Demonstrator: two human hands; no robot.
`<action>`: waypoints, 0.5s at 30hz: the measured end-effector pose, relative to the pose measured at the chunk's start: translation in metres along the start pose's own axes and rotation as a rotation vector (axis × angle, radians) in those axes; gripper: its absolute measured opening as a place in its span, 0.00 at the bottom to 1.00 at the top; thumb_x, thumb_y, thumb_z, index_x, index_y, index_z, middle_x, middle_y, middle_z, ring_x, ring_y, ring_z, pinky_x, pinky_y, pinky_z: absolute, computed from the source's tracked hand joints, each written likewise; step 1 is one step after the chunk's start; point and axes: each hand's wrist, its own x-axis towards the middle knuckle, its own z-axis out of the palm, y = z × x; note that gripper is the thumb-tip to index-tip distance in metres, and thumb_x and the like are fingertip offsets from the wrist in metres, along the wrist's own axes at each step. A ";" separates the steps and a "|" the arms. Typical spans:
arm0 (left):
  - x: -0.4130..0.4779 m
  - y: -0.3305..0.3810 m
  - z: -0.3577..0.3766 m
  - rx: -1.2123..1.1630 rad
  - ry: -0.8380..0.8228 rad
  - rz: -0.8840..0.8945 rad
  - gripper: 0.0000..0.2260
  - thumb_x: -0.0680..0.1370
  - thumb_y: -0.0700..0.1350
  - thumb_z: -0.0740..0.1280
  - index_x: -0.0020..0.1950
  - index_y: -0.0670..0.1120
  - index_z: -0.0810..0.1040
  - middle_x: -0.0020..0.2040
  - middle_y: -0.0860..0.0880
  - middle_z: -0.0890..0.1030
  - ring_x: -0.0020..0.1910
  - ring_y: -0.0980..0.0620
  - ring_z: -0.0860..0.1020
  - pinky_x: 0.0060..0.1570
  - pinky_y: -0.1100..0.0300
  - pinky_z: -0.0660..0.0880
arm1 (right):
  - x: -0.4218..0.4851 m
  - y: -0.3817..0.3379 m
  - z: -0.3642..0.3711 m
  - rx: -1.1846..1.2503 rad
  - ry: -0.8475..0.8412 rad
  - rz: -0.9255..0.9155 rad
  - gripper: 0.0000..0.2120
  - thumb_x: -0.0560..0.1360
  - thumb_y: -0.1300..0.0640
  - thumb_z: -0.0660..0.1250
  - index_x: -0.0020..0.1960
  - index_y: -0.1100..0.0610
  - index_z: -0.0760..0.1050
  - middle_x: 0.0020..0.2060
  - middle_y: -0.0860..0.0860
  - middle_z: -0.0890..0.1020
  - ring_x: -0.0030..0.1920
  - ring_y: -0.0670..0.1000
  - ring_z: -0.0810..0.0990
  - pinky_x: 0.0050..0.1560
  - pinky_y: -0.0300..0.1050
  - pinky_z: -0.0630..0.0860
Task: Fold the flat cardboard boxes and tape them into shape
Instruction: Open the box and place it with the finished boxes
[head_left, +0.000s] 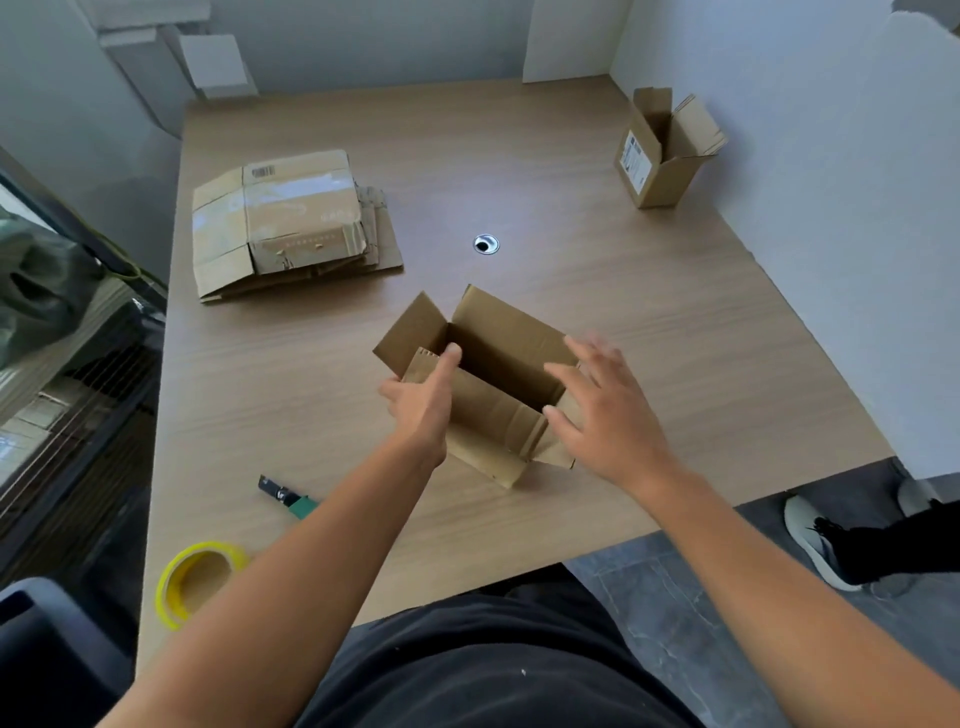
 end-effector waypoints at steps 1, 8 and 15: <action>-0.001 0.000 0.004 0.017 -0.014 0.014 0.39 0.65 0.65 0.72 0.68 0.55 0.57 0.66 0.47 0.67 0.61 0.43 0.71 0.62 0.40 0.73 | 0.009 0.001 0.001 -0.043 -0.080 -0.024 0.23 0.79 0.51 0.69 0.72 0.55 0.74 0.76 0.56 0.68 0.80 0.57 0.58 0.81 0.56 0.49; 0.014 -0.006 0.001 -0.235 -0.300 0.121 0.16 0.76 0.51 0.57 0.61 0.53 0.75 0.53 0.46 0.79 0.51 0.45 0.77 0.48 0.49 0.75 | 0.033 0.028 0.019 0.046 -0.408 0.259 0.35 0.80 0.37 0.59 0.82 0.43 0.50 0.82 0.52 0.50 0.81 0.57 0.50 0.78 0.58 0.56; 0.035 -0.061 0.001 0.333 -0.187 0.450 0.24 0.86 0.53 0.54 0.82 0.52 0.55 0.70 0.53 0.74 0.70 0.52 0.71 0.67 0.60 0.67 | -0.011 0.034 0.052 0.352 -0.406 0.371 0.41 0.82 0.46 0.63 0.81 0.39 0.36 0.82 0.42 0.43 0.81 0.46 0.43 0.80 0.54 0.49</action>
